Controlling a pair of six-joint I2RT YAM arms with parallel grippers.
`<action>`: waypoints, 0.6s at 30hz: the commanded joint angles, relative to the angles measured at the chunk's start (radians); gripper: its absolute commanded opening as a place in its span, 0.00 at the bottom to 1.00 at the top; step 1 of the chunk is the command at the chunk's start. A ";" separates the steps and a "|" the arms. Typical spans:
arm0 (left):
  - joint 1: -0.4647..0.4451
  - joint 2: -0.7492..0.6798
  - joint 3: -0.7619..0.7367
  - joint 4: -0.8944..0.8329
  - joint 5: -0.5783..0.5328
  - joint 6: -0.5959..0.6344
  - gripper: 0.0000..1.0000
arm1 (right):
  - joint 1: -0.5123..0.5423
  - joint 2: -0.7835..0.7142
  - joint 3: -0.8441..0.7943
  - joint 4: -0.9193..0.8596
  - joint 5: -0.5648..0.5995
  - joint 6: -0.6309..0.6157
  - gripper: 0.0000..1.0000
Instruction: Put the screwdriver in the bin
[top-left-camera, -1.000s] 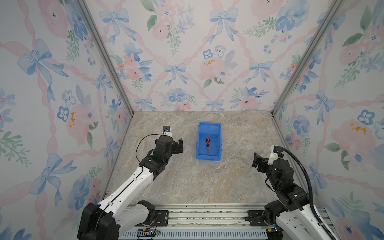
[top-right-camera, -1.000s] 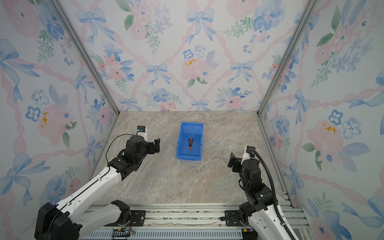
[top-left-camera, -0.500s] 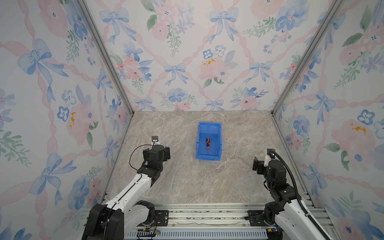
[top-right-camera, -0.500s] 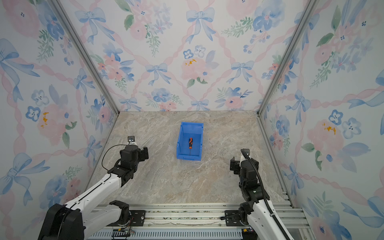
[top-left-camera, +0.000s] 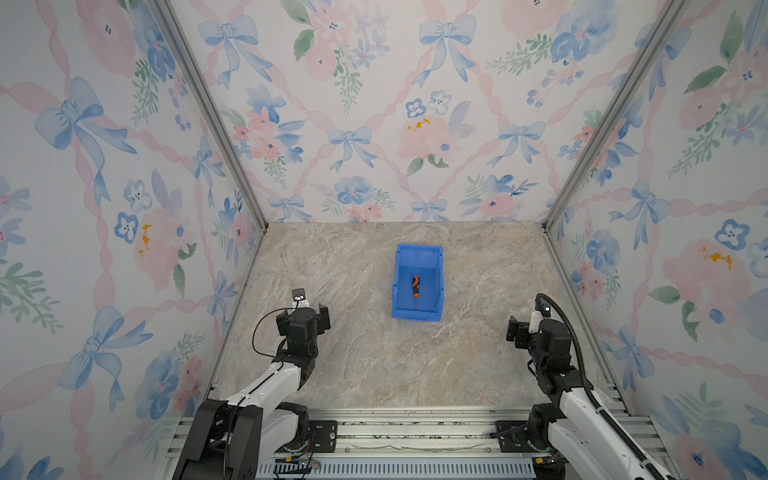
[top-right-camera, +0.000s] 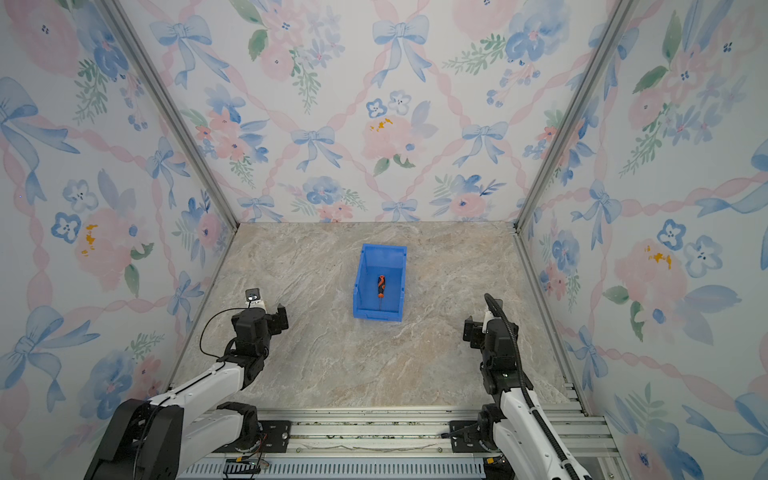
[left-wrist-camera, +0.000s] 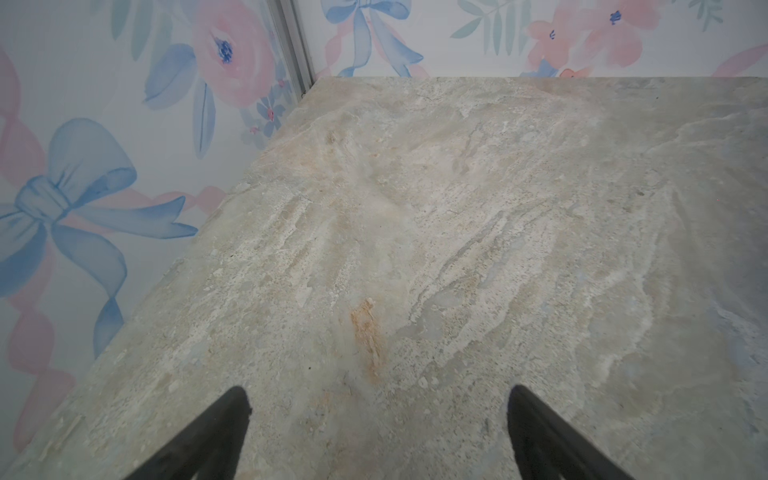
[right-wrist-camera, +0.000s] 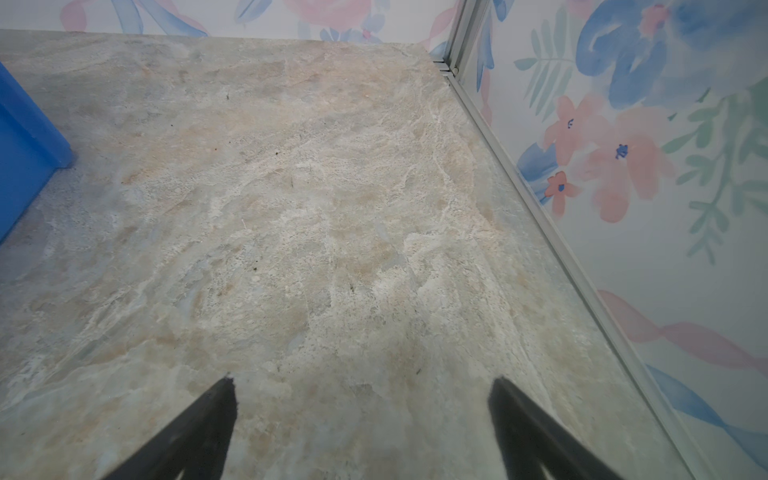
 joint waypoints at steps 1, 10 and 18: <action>0.014 0.053 -0.016 0.180 0.032 0.020 0.97 | -0.011 0.074 0.027 0.128 -0.027 -0.003 0.97; 0.063 0.224 0.024 0.412 0.105 0.080 0.97 | -0.024 0.329 0.092 0.337 -0.046 -0.004 0.97; 0.084 0.316 0.037 0.526 0.167 0.103 0.97 | -0.028 0.514 0.171 0.462 -0.087 -0.016 0.97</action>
